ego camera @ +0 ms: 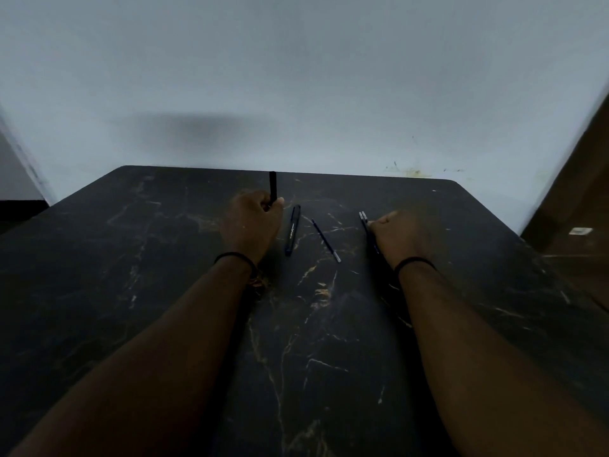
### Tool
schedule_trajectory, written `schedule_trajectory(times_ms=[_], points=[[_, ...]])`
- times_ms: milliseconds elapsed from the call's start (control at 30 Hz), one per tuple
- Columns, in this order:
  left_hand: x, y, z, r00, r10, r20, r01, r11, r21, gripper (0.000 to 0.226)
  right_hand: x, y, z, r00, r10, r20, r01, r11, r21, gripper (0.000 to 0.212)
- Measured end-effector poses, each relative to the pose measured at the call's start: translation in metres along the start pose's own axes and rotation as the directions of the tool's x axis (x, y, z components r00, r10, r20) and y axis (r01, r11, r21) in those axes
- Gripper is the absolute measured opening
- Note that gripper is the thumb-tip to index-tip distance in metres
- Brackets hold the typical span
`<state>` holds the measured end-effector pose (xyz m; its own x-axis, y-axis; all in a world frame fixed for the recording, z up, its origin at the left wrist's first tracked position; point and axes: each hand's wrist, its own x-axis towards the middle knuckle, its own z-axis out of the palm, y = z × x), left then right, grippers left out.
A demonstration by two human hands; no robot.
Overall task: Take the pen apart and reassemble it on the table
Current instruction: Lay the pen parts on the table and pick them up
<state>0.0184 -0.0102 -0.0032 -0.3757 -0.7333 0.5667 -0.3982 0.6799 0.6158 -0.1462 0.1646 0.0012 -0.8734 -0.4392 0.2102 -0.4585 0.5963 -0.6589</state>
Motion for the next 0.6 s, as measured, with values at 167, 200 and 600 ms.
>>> schedule_trajectory(times_ms=[167, 200, 600], points=[[-0.001, 0.001, -0.002, 1.0, 0.002, -0.006, -0.002, 1.0, -0.008, 0.034, -0.002, -0.001, -0.001, 1.0, -0.016, 0.021, 0.017, 0.998, -0.058, 0.028], [-0.001, 0.001, -0.002, 1.0, 0.004, -0.007, -0.004, 1.0, -0.006, 0.034, -0.003, -0.001, -0.001, 1.0, -0.013, 0.023, 0.015, 0.998, -0.058, 0.029], [-0.002, 0.003, -0.006, 1.0, -0.006, -0.01, 0.006, 1.0, -0.012, 0.039, -0.014, -0.012, 0.008, 1.0, -0.021, -0.004, 0.02, 0.993, -0.115, 0.02]])
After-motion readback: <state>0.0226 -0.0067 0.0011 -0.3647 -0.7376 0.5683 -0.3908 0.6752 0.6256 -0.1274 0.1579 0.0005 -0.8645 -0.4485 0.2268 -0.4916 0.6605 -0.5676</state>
